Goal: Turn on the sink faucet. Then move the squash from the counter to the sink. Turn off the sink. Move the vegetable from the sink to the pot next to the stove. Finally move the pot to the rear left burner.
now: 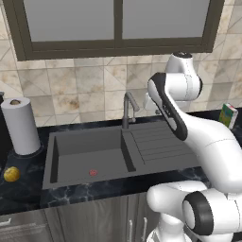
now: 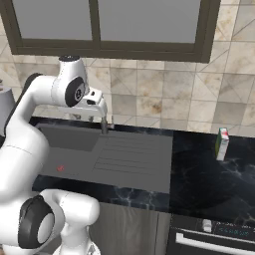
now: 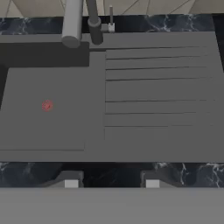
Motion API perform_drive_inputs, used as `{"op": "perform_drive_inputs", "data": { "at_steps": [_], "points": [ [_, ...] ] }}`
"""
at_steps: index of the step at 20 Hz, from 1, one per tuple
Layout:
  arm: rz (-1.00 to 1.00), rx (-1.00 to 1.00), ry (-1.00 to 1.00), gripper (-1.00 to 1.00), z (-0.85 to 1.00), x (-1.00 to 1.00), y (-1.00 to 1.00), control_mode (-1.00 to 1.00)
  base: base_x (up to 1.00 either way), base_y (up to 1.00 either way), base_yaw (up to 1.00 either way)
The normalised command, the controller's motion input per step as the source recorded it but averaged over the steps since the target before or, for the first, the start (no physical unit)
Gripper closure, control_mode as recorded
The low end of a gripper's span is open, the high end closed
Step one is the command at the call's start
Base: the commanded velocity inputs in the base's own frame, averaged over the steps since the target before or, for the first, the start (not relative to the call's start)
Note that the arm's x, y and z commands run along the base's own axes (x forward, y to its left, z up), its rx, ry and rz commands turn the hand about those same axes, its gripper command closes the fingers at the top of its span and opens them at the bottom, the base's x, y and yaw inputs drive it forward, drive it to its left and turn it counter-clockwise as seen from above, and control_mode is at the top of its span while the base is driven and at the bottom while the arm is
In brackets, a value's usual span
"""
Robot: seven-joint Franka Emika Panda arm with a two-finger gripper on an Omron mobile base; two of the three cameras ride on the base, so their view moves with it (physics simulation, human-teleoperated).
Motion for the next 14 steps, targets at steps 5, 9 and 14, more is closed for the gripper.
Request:
{"op": "perform_drive_inputs", "data": {
  "at_steps": [5, 9, 14],
  "points": [
    [0.0, 0.01, 0.0, -1.0, -0.02, -0.01, -0.02, -1.0, 0.0, 0.0, 0.0],
    [0.02, 0.13, -0.16, -1.0, -0.25, -0.08, -0.38, -1.0, 0.0, 0.0, 0.0],
    [0.08, 0.08, -0.13, -1.0, -0.12, 0.0, -0.31, -1.0, 0.0, 0.0, 0.0]
  ]
}}
